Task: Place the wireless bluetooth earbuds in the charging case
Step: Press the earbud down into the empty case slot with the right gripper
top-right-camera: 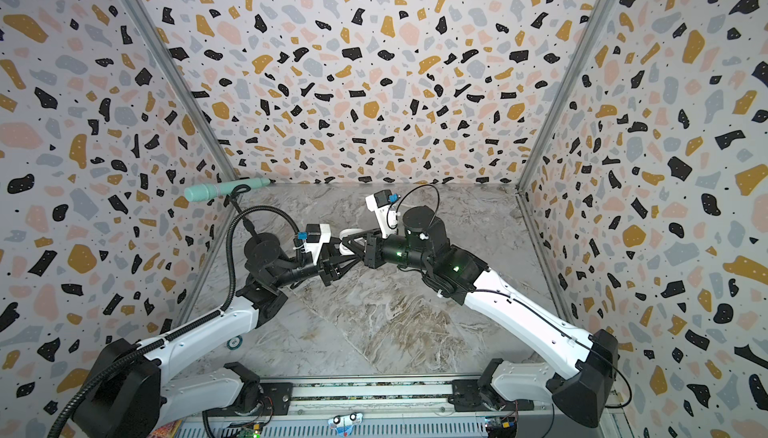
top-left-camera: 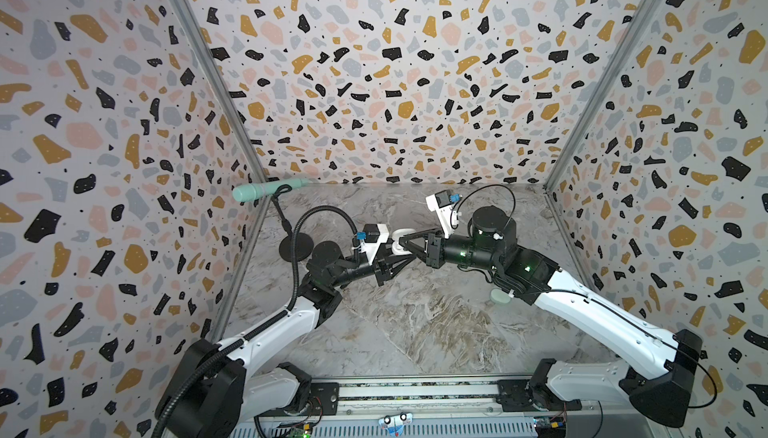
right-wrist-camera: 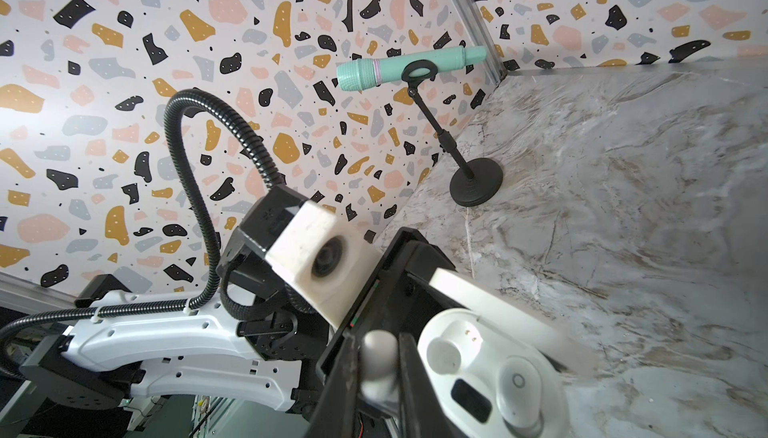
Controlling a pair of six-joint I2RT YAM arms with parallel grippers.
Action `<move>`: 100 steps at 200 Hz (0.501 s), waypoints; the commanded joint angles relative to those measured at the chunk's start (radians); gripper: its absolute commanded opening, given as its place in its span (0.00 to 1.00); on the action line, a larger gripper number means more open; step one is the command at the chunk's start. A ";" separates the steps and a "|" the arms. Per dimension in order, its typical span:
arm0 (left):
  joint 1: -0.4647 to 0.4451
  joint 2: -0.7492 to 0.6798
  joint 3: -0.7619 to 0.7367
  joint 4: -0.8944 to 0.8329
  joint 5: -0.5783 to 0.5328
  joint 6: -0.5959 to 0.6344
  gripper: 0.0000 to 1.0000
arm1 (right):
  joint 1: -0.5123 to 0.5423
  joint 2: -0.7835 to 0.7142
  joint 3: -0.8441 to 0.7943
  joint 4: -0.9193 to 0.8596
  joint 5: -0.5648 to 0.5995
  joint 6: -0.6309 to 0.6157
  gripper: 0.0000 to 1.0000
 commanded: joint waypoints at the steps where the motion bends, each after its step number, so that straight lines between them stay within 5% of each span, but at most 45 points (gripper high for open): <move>1: -0.006 -0.028 0.002 0.062 0.001 0.017 0.13 | 0.006 0.007 -0.008 0.030 -0.011 0.012 0.11; 100: -0.007 -0.051 0.002 0.038 -0.003 0.040 0.13 | 0.020 0.037 -0.008 0.045 -0.027 0.026 0.11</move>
